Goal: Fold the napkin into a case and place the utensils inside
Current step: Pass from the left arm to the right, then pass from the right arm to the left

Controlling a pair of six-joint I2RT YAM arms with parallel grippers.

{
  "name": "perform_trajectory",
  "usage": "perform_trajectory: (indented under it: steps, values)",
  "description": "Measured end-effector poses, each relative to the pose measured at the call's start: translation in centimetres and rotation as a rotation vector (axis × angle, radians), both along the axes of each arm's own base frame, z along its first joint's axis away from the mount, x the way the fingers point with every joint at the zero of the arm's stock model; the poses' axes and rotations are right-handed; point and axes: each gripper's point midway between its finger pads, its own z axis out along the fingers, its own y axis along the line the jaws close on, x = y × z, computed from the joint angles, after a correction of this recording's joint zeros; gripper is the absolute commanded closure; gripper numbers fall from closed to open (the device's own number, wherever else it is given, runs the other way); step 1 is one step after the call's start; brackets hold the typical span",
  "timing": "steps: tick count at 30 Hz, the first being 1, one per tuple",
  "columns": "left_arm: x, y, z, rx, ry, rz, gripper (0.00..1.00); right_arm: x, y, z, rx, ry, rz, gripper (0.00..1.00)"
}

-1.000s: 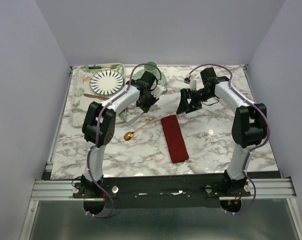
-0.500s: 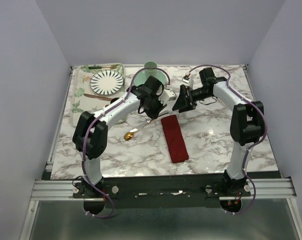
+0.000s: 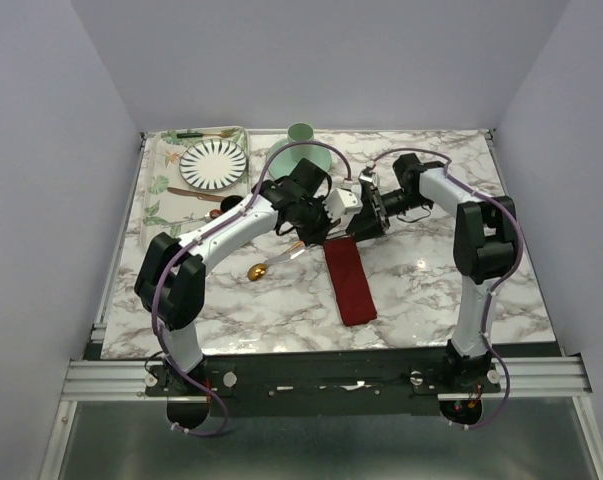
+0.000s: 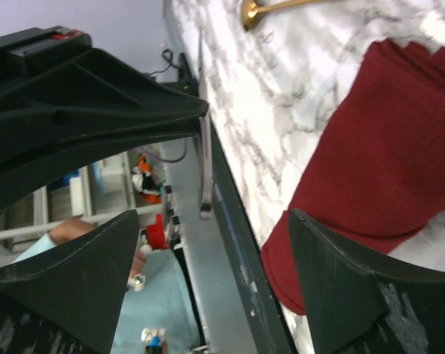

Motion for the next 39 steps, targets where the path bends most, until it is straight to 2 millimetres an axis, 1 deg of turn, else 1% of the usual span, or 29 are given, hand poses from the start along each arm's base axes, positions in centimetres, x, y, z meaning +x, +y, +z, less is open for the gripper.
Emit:
perform_trajectory:
  steps: [4, 6, 9, 10, 11, 15, 16, 18, 19, 21, 22, 23, 25, 27, 28, 29, 31, 32, 33, 34, 35, 36, 37, 38, 39]
  values:
    - [-0.8, -0.7, 0.2, -0.01, -0.008, -0.046, 1.0, -1.0, 0.0, 0.4, 0.042, 0.033, 0.023, 0.24]
    - [-1.0, -1.0, 0.3, -0.016, -0.015, -0.064, 1.0, -1.5, 0.1, 0.5, 0.061, 0.054, 0.034, 0.26]
    - [-1.2, -1.4, 0.5, -0.023, -0.022, -0.082, 1.0, -2.1, 0.3, 0.6, 0.079, 0.076, 0.048, 0.34]
    - [-1.3, -1.5, 0.5, -0.023, -0.023, -0.086, 1.0, -2.3, 0.4, 0.6, 0.085, 0.084, 0.052, 0.41]
    - [-1.3, -1.5, 0.5, -0.023, -0.025, -0.09, 1.0, -2.5, 0.5, 0.6, 0.092, 0.092, 0.056, 0.44]
    - [-1.8, -2.0, 0.5, -0.024, -0.032, -0.119, 1.0, -3.0, 0.7, 0.8, 0.107, 0.108, 0.068, 0.45]
    - [-1.9, -2.1, 0.5, -0.025, -0.033, -0.125, 1.0, -3.0, 0.7, 0.8, 0.11, 0.11, 0.069, 0.47]
    - [-2.1, -2.2, 0.5, -0.025, -0.035, -0.135, 1.0, -3.3, 0.8, 1.0, 0.118, 0.117, 0.076, 0.56]
    - [-2.2, -2.3, 0.5, -0.025, -0.036, -0.138, 1.0, -3.5, 0.9, 1.0, 0.123, 0.121, 0.08, 0.66]
    - [-2.3, -2.4, 0.5, -0.025, -0.04, -0.146, 1.0, -3.9, 1.1, 1.1, 0.129, 0.127, 0.091, 0.79]
    - [-2.4, -2.4, 0.5, -0.023, -0.04, -0.151, 1.0, -4.1, 1.2, 1.0, 0.13, 0.124, 0.099, 0.95]
    - [-2.3, -2.4, 0.5, -0.02, -0.046, -0.154, 1.0, -4.4, 1.2, 0.8, 0.128, 0.122, 0.108, 0.99]
    - [-2.4, -2.4, 0.7, -0.025, -0.047, -0.16, 1.0, -4.7, 1.0, -0.2, 0.091, 0.113, 0.128, 0.99]
    - [-2.4, -2.5, 1.1, -0.033, -0.062, -0.166, 0.75, -4.7, 1.0, -0.7, 0.104, 0.116, 0.13, 0.99]
    - [-2.4, -2.6, 1.2, -0.035, -0.065, -0.167, 0.66, -4.8, 1.1, -0.6, 0.119, 0.111, 0.133, 0.99]
    - [-2.3, -2.6, 1.3, -0.038, -0.068, -0.167, 0.58, -4.8, 1.1, -0.5, 0.125, 0.107, 0.135, 0.99]
    - [-2.1, -2.5, 1.7, -0.049, -0.068, -0.144, 0.51, -4.9, 1.2, -0.2, 0.132, 0.094, 0.141, 0.99]
    - [-1.8, -2.3, 2.2, -0.063, -0.063, -0.116, 0.39, -4.7, 1.2, 0.1, 0.137, 0.088, 0.138, 0.99]
    - [-1.6, -2.2, 2.8, -0.082, -0.061, -0.09, 0.36, -4.6, 1.3, 0.4, 0.138, 0.082, 0.138, 0.99]
    - [-1.1, -1.8, 3.6, -0.103, -0.064, -0.062, 0.36, -4.5, 1.2, 0.8, 0.138, 0.07, 0.135, 0.99]
    - [-0.7, -1.5, 4.4, -0.129, -0.053, -0.019, 0.37, -4.2, 1.0, 1.7, 0.126, 0.041, 0.125, 0.99]
    - [0.6, -0.6, 6.1, -0.178, -0.059, 0.053, 0.38, -4.0, 0.8, 2.3, 0.111, 0.015, 0.119, 0.99]
    - [1.5, 0.1, 7.3, -0.209, -0.07, 0.099, 0.38, -3.5, 0.4, 3.4, 0.095, -0.052, 0.104, 0.99]
    - [3.1, 1.3, 9.7, -0.276, -0.086, 0.196, 0.38, -2.8, 0.0, 4.5, 0.067, -0.14, 0.081, 0.99]
    - [4.2, 2.1, 11.5, -0.323, -0.104, 0.254, 0.38, -2.1, -0.5, 5.8, 0.052, -0.225, 0.053, 0.99]
